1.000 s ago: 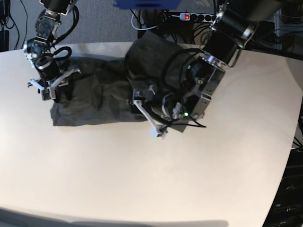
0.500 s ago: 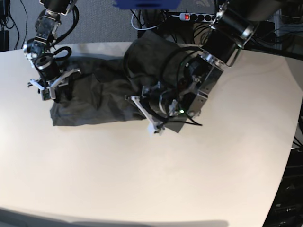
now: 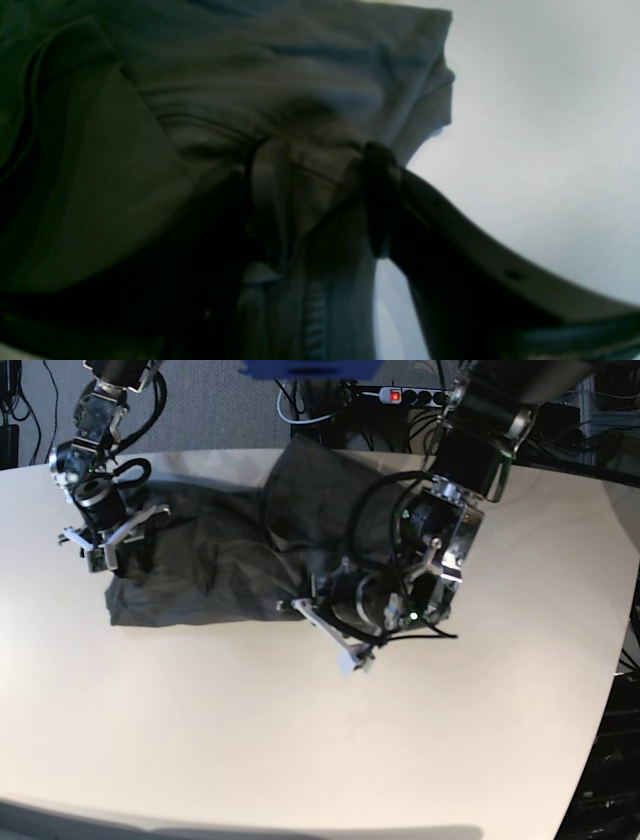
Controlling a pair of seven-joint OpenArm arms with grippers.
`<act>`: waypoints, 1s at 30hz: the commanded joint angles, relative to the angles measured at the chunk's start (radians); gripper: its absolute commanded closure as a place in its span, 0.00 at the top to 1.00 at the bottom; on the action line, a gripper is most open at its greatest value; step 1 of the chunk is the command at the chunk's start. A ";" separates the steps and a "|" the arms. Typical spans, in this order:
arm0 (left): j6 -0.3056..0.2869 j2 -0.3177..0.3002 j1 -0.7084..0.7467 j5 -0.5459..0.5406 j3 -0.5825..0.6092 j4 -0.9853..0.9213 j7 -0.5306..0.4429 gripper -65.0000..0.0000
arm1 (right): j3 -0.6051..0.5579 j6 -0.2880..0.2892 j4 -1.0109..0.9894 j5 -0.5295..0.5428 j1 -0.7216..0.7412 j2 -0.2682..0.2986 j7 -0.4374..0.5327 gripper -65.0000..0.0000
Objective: Fold the T-shirt properly
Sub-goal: 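Drag the held shirt edge with the left gripper toward the right gripper, then pull the held edge across the shirt and lower it with the left gripper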
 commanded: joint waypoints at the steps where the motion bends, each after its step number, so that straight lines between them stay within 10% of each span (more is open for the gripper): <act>1: -0.005 0.021 -0.026 -0.011 -0.004 0.020 -0.012 0.04 | 0.001 0.010 -0.002 -0.061 -0.013 0.005 -0.076 0.37; 30: 0.070 0.077 -0.098 -0.018 -0.004 -0.140 -0.142 0.04 | -0.001 0.010 -0.002 -0.063 -0.005 0.005 -0.076 0.37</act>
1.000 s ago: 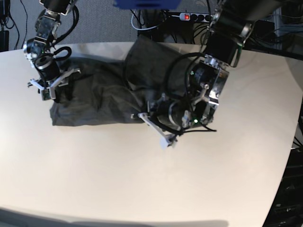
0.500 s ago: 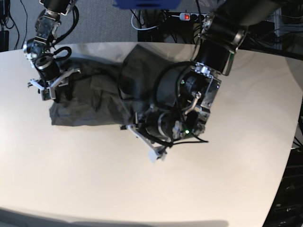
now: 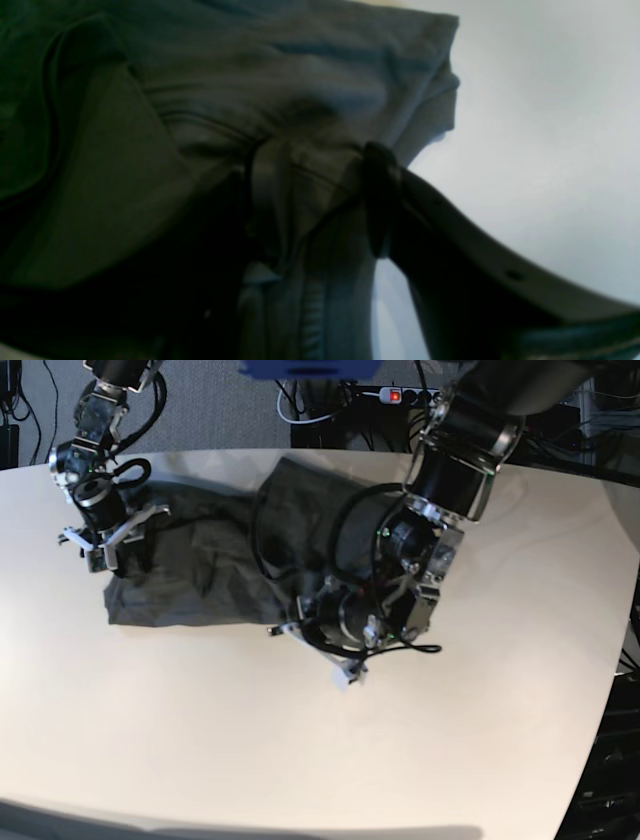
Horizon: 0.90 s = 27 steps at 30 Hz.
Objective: Fold the T-shirt properly
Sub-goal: 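Pull the held edge across the shirt and lower it with the left gripper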
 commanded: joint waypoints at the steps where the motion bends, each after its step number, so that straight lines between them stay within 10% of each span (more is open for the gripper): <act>1: -0.005 0.008 -0.028 -0.012 -0.004 0.019 -0.014 0.04 | -0.001 0.008 -0.002 -0.063 -0.006 0.005 -0.076 0.37; 27: -0.003 0.059 -0.035 -0.010 -0.095 0.009 -0.025 0.04 | -0.001 0.008 -0.002 -0.063 -0.006 0.005 -0.076 0.37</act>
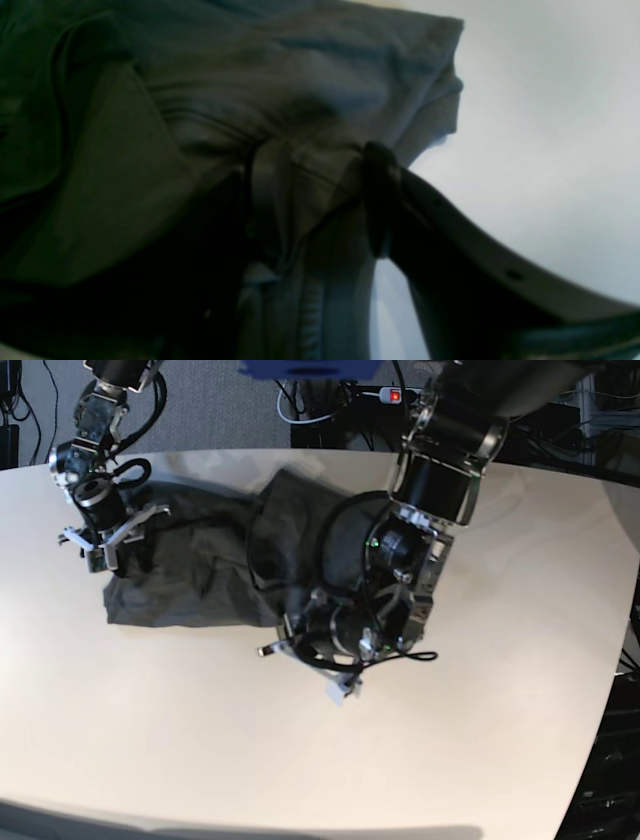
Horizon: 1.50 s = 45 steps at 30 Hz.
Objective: Fold the T-shirt properly
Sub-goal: 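Pull the held edge across the shirt and lower it with the left gripper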
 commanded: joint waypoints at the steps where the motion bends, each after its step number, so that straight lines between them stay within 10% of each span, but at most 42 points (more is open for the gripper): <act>1: -0.005 -0.002 -0.017 -0.002 -0.025 0.014 -0.016 0.04 | -0.001 0.008 -0.002 -0.063 -0.007 0.005 -0.075 0.37; 35: -0.008 0.053 0.011 -0.004 -0.083 -0.078 -0.055 0.05 | -0.034 0.008 -0.002 -0.063 -0.017 0.005 -0.075 0.37; 45: -0.013 0.052 0.016 -0.007 -0.082 -0.064 -0.054 0.32 | -0.034 0.008 -0.002 -0.063 -0.017 0.008 -0.075 0.37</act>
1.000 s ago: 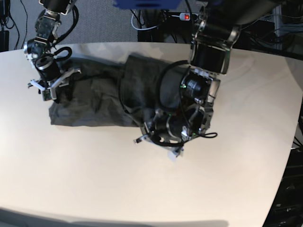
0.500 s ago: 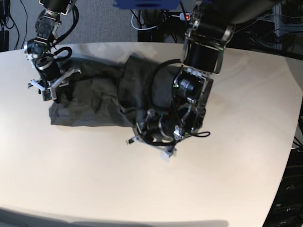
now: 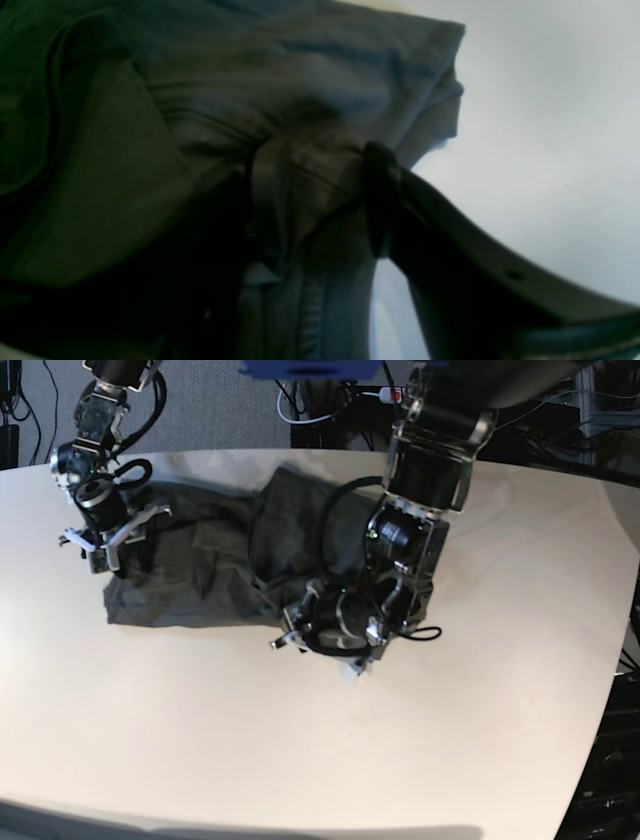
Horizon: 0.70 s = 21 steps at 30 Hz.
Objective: Fold the T-shirt properly
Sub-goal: 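Pull the held edge across the shirt and lower it with the left gripper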
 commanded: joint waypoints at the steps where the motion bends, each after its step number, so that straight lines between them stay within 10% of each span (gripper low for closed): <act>1: -0.010 0.009 -0.023 -0.014 0.001 0.022 -0.004 0.32 | -0.006 0.019 -0.004 -0.063 -0.011 0.001 -0.076 0.37; 10: -0.093 0.004 0.000 -0.103 -0.002 0.219 -0.004 0.33 | -0.006 0.019 -0.004 -0.063 -0.011 0.003 -0.076 0.37; 21: -0.099 -0.154 0.062 -0.219 0.004 0.285 -0.002 0.32 | -0.006 0.019 -0.004 -0.063 -0.011 0.003 -0.076 0.37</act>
